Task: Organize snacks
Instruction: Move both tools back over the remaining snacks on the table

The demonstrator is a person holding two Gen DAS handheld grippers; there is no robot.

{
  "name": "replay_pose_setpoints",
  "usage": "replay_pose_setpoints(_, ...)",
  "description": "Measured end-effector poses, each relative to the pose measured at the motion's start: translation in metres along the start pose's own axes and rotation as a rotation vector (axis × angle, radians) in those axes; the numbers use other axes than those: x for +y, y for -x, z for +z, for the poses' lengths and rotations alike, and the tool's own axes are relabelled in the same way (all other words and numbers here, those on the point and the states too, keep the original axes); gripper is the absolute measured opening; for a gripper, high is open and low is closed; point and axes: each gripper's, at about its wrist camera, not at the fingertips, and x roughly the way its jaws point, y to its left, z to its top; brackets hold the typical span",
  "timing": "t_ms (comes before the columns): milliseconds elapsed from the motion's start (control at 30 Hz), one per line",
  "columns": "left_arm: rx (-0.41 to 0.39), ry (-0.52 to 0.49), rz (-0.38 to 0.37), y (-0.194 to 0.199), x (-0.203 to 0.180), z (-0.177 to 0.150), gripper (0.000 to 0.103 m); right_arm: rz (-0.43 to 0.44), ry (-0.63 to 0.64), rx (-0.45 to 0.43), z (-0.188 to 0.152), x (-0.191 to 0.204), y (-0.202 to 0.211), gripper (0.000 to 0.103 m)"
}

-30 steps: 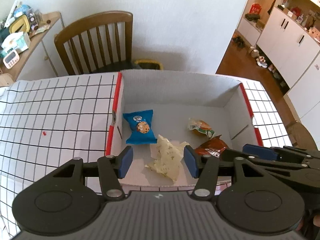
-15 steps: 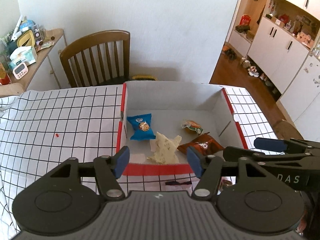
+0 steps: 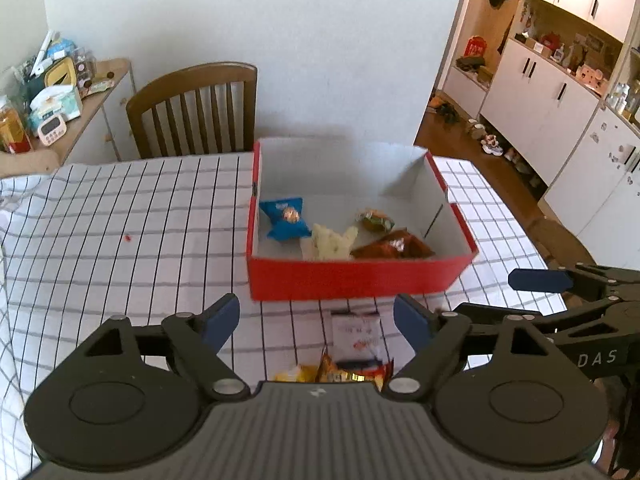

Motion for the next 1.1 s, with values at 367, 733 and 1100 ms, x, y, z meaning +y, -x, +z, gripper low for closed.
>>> replay_pose_setpoints(367,0.106,0.079,0.014,-0.007,0.016,-0.06,0.085,-0.014,0.057,0.053,-0.048,0.01,-0.003,0.1)
replay_pose_setpoints(733,0.262,0.179,0.058,-0.047,0.015,-0.11,0.085,-0.051,-0.113,0.147,-0.085,-0.037,-0.028,0.096)
replay_pose_setpoints(1100,0.393,0.32,0.05,-0.088,0.012,-0.141,0.084,0.007,-0.132,0.216,-0.091,-0.023,-0.056,0.094)
